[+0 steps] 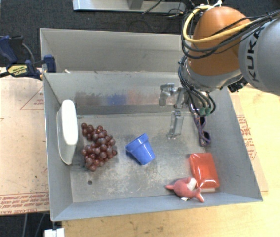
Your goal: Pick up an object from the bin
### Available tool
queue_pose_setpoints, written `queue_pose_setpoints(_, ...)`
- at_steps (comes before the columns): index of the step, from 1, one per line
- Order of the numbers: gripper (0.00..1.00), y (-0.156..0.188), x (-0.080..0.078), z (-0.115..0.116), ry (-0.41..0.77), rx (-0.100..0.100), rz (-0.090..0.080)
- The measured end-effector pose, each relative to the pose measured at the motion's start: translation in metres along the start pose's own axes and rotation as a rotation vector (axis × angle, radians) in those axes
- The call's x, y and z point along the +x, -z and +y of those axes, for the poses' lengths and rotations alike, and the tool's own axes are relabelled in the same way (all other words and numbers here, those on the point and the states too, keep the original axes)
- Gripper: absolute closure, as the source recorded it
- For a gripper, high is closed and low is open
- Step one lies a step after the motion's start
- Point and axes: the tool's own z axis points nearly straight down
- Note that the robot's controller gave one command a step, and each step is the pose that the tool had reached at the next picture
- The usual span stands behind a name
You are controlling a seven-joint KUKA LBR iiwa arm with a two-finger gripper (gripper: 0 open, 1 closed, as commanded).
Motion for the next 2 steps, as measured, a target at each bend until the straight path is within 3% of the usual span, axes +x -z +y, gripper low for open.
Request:
queue_pose_setpoints(1, 0.00, 0.005, -0.001, 0.000, 0.000, 0.000, -0.008)
queue_pose_setpoints(2, 0.00, -0.024, -0.002, 0.023, 0.270, 0.000, -0.009)
